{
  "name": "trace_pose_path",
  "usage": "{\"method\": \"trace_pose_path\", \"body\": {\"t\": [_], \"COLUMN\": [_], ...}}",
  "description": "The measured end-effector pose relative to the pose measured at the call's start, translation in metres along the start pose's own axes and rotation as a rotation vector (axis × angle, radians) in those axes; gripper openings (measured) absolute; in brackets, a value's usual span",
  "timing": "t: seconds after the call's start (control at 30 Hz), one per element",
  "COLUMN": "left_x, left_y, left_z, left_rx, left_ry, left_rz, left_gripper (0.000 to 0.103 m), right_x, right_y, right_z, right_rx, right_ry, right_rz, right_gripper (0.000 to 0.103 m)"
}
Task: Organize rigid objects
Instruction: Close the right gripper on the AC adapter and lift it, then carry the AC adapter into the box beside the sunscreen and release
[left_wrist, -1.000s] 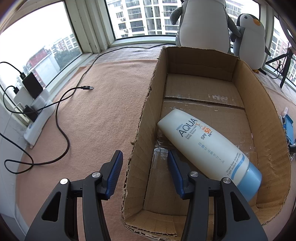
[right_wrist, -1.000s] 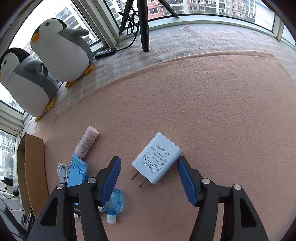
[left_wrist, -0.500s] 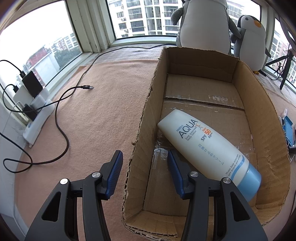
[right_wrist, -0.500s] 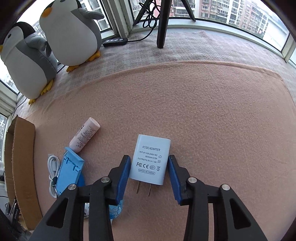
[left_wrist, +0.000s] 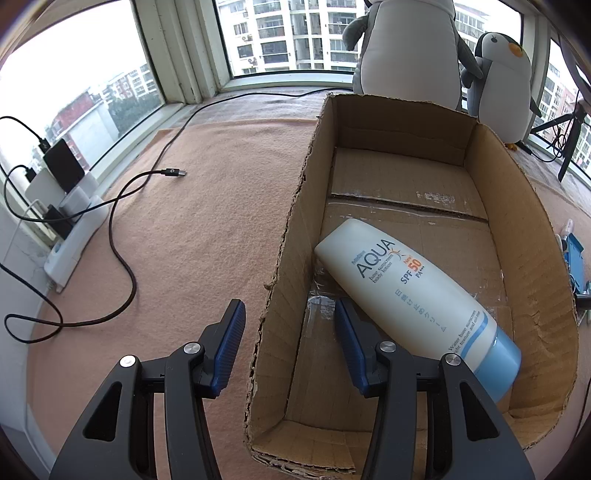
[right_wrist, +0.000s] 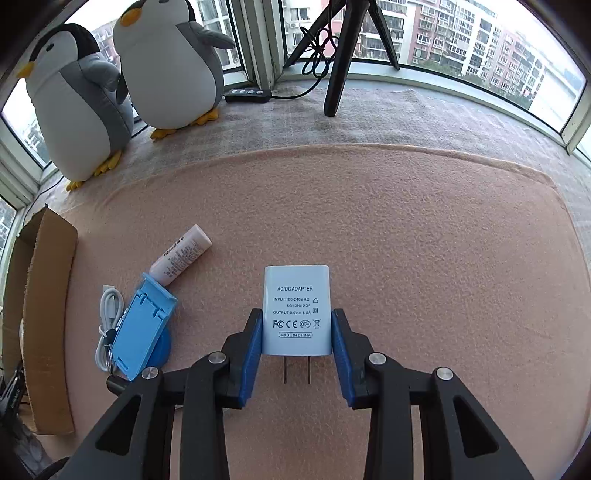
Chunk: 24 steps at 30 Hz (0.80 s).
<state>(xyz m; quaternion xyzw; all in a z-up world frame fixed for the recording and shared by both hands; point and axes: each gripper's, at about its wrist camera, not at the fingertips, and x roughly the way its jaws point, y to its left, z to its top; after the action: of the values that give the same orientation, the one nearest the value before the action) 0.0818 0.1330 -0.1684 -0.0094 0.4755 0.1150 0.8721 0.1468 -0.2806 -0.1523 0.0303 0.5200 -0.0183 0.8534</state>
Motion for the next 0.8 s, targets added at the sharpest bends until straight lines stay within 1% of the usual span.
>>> {"method": "trace_pose_path", "body": {"t": [0.1, 0.23, 0.57, 0.8], "left_x": [0.0, 0.0, 0.0, 0.0], "left_y": [0.0, -0.001, -0.002, -0.001], "left_z": [0.0, 0.0, 0.0, -0.001], "left_rx": [-0.001, -0.003, -0.006, -0.009], "left_ry": [0.0, 0.0, -0.003, -0.003], "left_rz": [0.0, -0.002, -0.007, -0.011], "left_gripper": [0.048, 0.049, 0.049, 0.049], "right_x": [-0.012, -0.03, -0.069, -0.071], "right_y": [0.007, 0.027, 0.103, 0.157], "right_z": [0.002, 0.007, 0.006, 0.003], "right_rx": [-0.013, -0.045, -0.175, -0.243], "right_ry": [-0.02, -0.049, -0.121, -0.123], "right_rz": [0.016, 0.056, 0.167, 0.234], "right_gripper": [0.032, 0.032, 0.032, 0.032]}}
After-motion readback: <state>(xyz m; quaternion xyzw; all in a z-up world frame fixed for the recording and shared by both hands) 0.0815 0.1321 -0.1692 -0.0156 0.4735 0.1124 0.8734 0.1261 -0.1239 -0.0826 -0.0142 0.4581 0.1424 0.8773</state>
